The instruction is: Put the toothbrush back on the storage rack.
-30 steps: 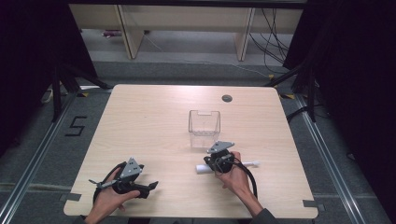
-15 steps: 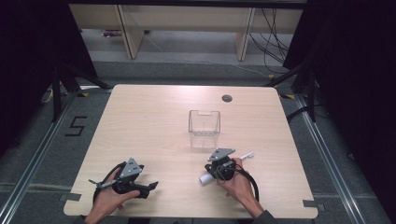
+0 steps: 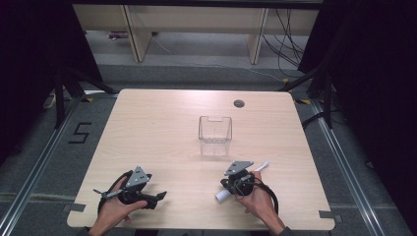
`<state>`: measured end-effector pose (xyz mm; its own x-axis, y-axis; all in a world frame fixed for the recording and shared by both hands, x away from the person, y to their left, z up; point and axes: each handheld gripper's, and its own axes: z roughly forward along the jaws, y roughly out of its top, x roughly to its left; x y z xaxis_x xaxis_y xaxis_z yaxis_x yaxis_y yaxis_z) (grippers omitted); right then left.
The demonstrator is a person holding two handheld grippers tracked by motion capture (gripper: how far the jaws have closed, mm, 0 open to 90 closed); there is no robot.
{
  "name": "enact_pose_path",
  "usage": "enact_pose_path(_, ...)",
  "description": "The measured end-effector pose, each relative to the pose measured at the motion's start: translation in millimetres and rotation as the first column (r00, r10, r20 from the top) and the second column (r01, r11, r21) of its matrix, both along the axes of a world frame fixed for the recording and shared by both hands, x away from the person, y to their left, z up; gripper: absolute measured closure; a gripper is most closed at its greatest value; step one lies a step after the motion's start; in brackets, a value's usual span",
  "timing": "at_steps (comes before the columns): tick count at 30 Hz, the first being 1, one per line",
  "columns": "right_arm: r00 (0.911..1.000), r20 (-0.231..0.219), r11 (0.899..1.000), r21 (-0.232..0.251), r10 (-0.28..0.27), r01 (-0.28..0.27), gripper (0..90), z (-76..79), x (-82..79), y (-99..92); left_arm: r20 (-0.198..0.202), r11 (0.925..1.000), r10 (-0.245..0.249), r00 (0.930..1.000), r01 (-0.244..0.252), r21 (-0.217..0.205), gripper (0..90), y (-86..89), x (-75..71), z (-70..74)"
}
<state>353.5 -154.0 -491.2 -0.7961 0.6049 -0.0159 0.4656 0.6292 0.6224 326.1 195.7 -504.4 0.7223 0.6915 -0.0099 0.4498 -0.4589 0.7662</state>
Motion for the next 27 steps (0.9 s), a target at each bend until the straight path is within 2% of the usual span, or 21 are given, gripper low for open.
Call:
enact_pose_path(3, 1.0, 0.005, 1.0, 0.009, 0.005, -0.005, 88.7, -2.3, -2.1, -0.8, -0.003, 1.0, 0.002, 1.0, -0.002, -0.002, 16.0, 0.1, -0.2, 0.0)
enact_pose_path(5, 0.9997, -0.015, 1.0, 0.004, 0.021, -0.021, 88.6, -0.1, -6.3, -2.9, -0.004, 1.0, 0.004, 1.0, -0.004, -0.005, 16.0, 0.2, 0.0, 0.0)
enact_pose_path(8, 0.9998, -0.005, 1.0, 0.014, 0.019, -0.019, 88.6, -0.9, -9.6, -3.6, -0.006, 1.0, 0.006, 1.0, -0.006, -0.007, 16.0, 0.3, 0.1, 0.0)
enact_pose_path(9, 0.9994, -0.014, 0.999, -0.003, 0.033, -0.033, 88.6, 0.6, -11.5, -5.5, -0.007, 1.0, 0.005, 1.0, -0.005, -0.007, 16.0, 0.4, 0.2, -0.1)
enact_pose_path(10, 0.999, -0.029, 0.999, 0.008, 0.034, -0.034, 88.5, 1.2, -14.3, -6.1, -0.008, 1.0, 0.006, 0.9999, -0.006, -0.008, 16.1, 0.3, 0.2, -0.1)
enact_pose_path(14, 0.9991, -0.035, 1.0, 0.008, 0.023, -0.022, 88.4, -0.2, -25.4, -8.4, -0.01, 0.9999, 0.007, 0.9999, -0.007, -0.009, 16.1, 0.2, -0.2, 0.0)
enact_pose_path(15, 0.9991, -0.03, 1.0, 0.006, 0.03, -0.029, 88.4, -1.2, -26.6, -8.8, -0.011, 0.9999, 0.007, 0.9999, -0.008, -0.01, 16.1, 0.1, -0.2, -0.1)
enact_pose_path(18, 0.9975, -0.052, 0.999, -0.004, 0.048, -0.048, 88.4, -1.3, -33.1, -11.2, -0.011, 0.9999, 0.008, 0.9999, -0.008, -0.01, 16.1, 0.2, -0.2, 0.0)
enact_pose_path(20, 0.9982, -0.047, 0.999, 0.0, 0.037, -0.037, 88.4, -2.8, -36.5, -12.5, -0.012, 0.9999, 0.01, 0.9999, -0.01, -0.011, 16.1, 0.2, -0.2, -0.1)
enact_pose_path(21, 0.9981, -0.061, 1.0, 0.0, 0.01, -0.01, 88.4, -1.6, -40.9, -15.1, -0.012, 0.9999, 0.01, 0.9999, -0.01, -0.01, 16.1, 0.3, -0.2, -0.1)
enact_pose_path(24, 0.9979, -0.055, 0.999, 0.0, 0.034, -0.034, 88.3, -1.6, -41.2, -20.2, -0.008, 0.9998, 0.008, 0.9999, -0.008, -0.018, 16.1, -0.2, 0.4, -0.5)
enact_pose_path(26, 0.9981, -0.05, 0.999, 0.007, 0.036, -0.036, 88.3, -1.9, -42.2, -23.6, -0.01, 0.9998, 0.007, 0.9999, -0.008, -0.017, 16.1, -0.2, 0.5, -0.6)
enact_pose_path(27, 0.9977, -0.062, 1.0, 0.012, 0.028, -0.028, 88.1, -1.6, -44.3, -27.2, -0.01, 1.0, 0.002, 0.9999, -0.002, -0.005, 16.1, 0.5, 0.5, 0.0)
